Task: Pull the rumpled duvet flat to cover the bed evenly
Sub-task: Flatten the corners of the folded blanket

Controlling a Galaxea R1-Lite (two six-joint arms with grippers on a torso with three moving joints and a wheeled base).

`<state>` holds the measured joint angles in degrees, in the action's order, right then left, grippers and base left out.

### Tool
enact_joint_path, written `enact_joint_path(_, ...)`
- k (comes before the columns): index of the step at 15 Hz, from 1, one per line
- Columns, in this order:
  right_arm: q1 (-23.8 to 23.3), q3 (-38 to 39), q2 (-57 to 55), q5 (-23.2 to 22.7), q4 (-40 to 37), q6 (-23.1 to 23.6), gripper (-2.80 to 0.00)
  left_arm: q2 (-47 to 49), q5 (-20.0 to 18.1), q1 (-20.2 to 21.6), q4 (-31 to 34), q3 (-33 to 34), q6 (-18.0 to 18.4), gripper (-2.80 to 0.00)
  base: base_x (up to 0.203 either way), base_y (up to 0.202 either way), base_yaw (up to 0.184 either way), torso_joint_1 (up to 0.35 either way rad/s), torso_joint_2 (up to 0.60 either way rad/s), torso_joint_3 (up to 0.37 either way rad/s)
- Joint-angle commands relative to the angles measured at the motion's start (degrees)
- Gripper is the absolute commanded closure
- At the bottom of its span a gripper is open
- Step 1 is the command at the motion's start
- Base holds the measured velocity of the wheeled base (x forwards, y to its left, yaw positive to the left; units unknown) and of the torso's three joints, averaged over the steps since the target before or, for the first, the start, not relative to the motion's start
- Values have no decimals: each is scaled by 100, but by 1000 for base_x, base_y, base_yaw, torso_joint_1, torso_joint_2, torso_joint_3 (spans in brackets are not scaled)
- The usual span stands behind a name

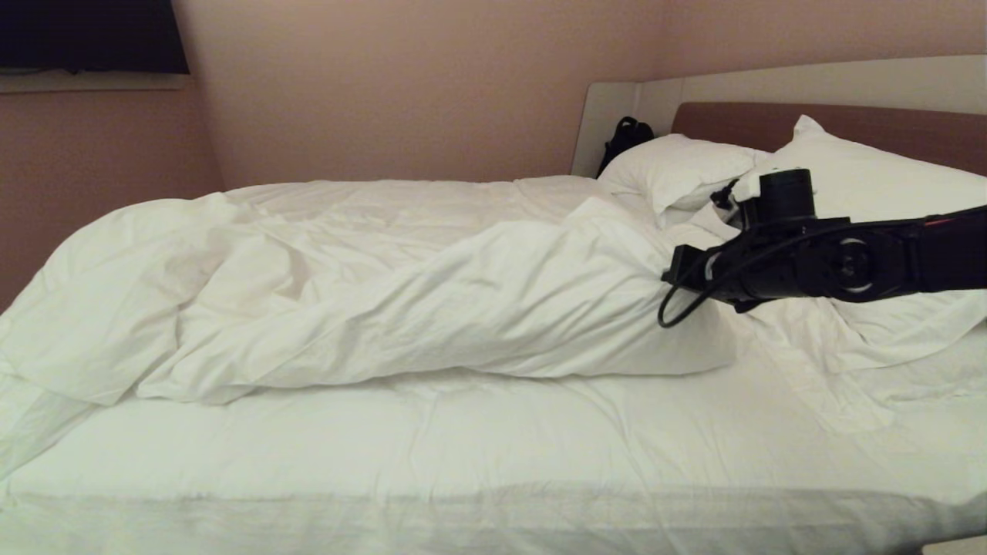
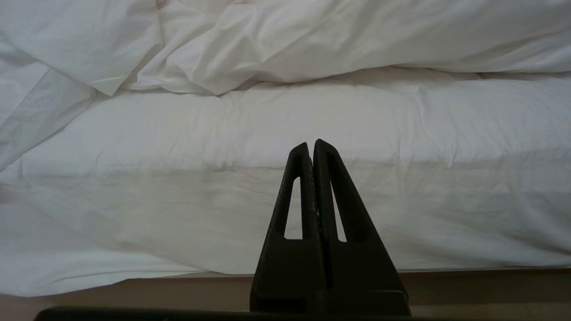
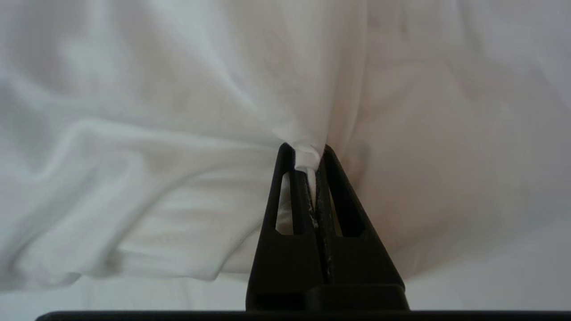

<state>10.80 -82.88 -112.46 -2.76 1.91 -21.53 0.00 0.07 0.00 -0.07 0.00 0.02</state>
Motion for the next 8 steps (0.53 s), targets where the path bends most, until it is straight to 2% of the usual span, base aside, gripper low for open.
enact_joint_path(1, -8, 908, 671, -3, 144, 116, 0, 0, 1, 0, -1, 0, -2, 0, 0, 0, 0, 0, 0, 0)
enact_joint_path(5, -139, 2665, 939, 1, 1191, 279, 0, 0, 1, 0, 7, 0, -2, 0, 0, 0, 0, 0, 0, 0)
enact_joint_path(8, -174, 3230, 730, 11, 1834, 306, 0, 0, 1, 0, -1, 0, -2, 0, 0, 0, 0, 0, 0, 0)
